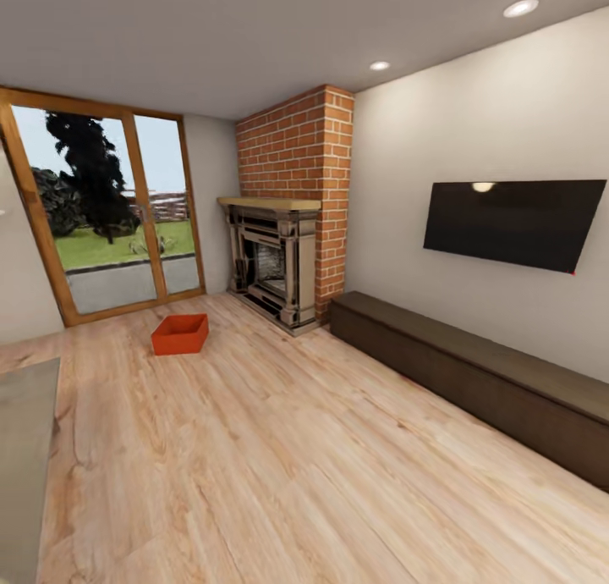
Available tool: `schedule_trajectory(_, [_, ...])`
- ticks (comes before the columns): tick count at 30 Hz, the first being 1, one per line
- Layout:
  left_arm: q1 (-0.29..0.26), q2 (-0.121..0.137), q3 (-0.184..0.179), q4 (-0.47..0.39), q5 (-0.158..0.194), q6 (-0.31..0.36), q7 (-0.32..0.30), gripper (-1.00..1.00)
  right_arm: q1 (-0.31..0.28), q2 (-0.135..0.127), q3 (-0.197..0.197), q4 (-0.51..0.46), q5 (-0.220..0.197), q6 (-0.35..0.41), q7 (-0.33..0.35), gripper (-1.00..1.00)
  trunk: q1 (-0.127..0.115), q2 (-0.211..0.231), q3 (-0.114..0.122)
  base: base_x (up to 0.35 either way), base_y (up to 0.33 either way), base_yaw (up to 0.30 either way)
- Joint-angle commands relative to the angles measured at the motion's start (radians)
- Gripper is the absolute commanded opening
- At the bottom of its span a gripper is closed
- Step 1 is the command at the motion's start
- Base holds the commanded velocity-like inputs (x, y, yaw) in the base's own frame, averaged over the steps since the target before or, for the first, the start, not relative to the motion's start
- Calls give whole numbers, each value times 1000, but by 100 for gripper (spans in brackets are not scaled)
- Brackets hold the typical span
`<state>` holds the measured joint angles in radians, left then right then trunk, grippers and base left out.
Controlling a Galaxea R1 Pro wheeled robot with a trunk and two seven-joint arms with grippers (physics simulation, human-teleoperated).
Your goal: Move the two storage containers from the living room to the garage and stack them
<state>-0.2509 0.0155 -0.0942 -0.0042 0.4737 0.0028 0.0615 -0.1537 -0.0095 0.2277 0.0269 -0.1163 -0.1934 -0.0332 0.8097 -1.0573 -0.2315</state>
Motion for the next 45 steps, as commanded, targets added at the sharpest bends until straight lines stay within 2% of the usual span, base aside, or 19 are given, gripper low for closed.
schedule_trajectory(1, [-1,0,-8,0,8,0,3,100,-1,0,9,3,-10,-6,-1,100,1,-1,-1,322,0,270])
schedule_trajectory(45, [-1,0,-9,0,8,0,3,100,-1,-6,6,3,-11,-4,1,100,1,-1,-1,322,0,270])
